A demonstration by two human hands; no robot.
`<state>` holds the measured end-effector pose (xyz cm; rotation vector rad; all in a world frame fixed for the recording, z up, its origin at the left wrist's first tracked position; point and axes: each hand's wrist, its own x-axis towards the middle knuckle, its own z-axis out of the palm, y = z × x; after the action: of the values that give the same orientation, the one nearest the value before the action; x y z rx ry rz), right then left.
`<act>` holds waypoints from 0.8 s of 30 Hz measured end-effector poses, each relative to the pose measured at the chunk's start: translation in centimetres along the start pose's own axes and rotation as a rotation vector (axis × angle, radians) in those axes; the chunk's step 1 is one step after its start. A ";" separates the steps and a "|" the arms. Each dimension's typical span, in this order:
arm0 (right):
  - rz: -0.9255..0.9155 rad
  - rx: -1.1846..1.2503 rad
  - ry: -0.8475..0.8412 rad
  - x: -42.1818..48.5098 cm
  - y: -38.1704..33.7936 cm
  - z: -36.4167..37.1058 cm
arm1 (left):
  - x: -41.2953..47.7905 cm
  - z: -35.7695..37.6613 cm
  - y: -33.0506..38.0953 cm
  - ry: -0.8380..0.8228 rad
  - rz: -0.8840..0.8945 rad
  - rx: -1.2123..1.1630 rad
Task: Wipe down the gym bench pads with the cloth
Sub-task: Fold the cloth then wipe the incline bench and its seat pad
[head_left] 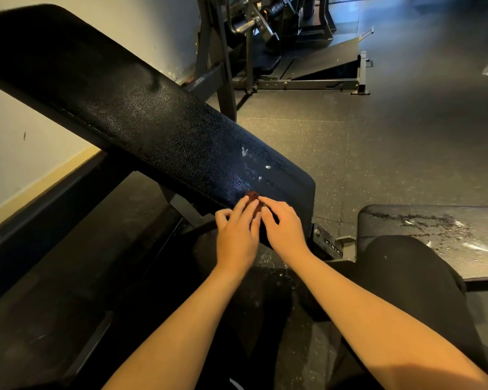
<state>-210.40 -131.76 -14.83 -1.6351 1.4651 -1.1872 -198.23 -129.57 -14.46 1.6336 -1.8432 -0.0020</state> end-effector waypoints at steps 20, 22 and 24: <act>-0.016 0.118 0.129 2.6 -2.6 1.4 | 4.6 -4.9 -2.5 -0.053 0.050 0.088; -0.001 0.027 0.134 3.4 -1.9 1.7 | 5.2 -5.2 -3.9 -0.031 0.070 0.225; -0.015 -0.032 0.055 3.6 -1.6 2.5 | 5.6 -4.9 -4.8 -0.015 0.104 0.290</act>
<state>-207.58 -135.23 -13.65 -1.6496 1.5153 -1.2323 -191.69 -133.48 -9.97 1.7290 -2.0114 0.3122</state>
